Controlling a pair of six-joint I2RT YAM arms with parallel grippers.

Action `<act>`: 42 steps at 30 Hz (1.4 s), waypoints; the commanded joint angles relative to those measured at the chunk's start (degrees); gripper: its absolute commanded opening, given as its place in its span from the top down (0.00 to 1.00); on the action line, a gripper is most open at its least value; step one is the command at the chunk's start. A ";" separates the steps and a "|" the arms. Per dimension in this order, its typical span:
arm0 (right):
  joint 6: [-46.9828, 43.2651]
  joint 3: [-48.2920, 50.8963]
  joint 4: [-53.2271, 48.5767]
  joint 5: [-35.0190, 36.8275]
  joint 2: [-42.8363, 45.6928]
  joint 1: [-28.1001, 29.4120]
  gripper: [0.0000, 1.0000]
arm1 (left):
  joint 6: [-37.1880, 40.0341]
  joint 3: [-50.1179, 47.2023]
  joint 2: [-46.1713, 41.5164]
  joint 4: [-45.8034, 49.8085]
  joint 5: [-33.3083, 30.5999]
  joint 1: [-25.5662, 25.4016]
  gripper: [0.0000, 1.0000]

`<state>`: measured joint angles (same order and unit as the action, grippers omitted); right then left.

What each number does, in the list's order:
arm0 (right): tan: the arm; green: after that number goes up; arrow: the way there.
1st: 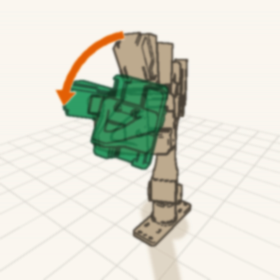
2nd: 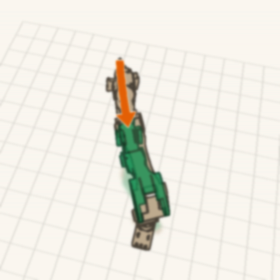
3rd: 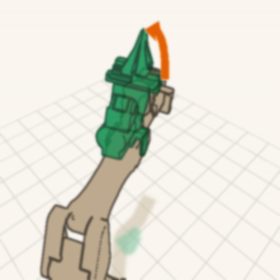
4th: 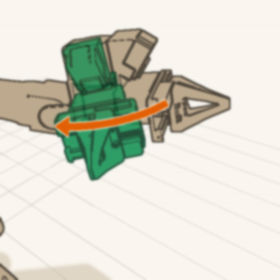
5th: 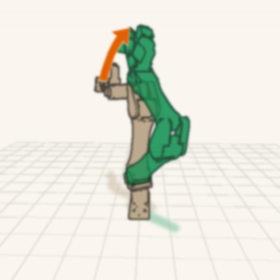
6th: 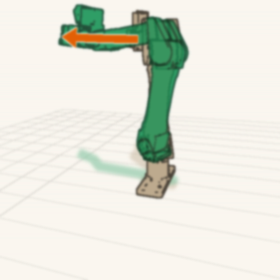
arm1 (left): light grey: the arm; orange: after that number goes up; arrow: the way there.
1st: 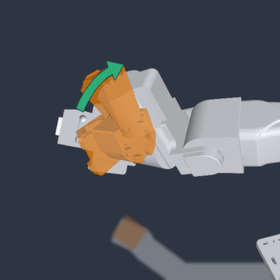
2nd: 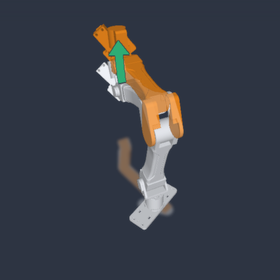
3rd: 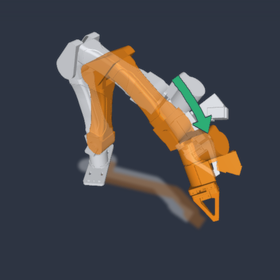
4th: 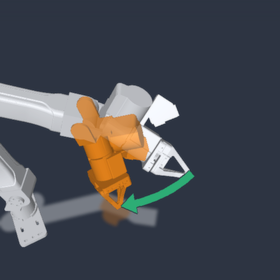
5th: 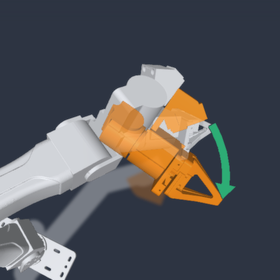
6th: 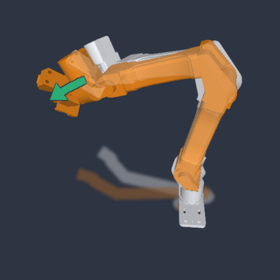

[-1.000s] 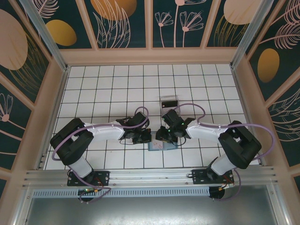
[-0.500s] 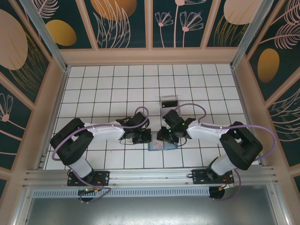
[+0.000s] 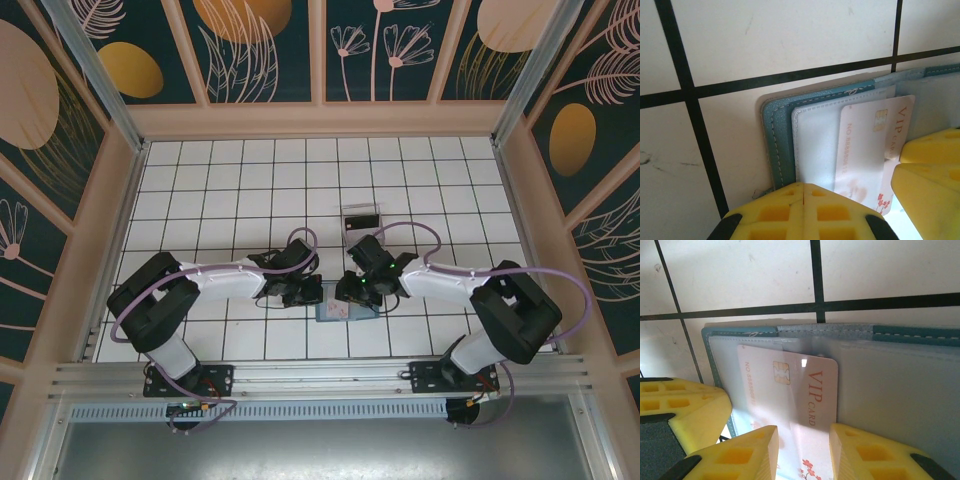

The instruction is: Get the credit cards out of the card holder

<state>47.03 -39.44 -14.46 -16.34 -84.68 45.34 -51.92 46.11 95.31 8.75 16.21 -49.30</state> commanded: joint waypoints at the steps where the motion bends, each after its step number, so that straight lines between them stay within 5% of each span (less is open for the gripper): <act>1: 0.37 1.04 -1.78 1.31 2.11 -0.44 0.66 | 0.94 -0.32 1.48 5.40 -2.88 0.01 1.00; 17: -0.21 1.60 -2.31 1.69 1.44 -0.61 0.65 | 1.01 0.14 1.79 5.49 -2.72 0.04 1.00; 42: 0.01 6.57 8.29 -3.40 0.72 -1.09 0.88 | 1.03 -0.32 1.70 5.84 -2.85 -0.01 1.00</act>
<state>47.05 -34.04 -6.07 -19.66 -84.14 44.42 -51.72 46.50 95.42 9.61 15.99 -49.30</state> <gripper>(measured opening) 0.128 0.053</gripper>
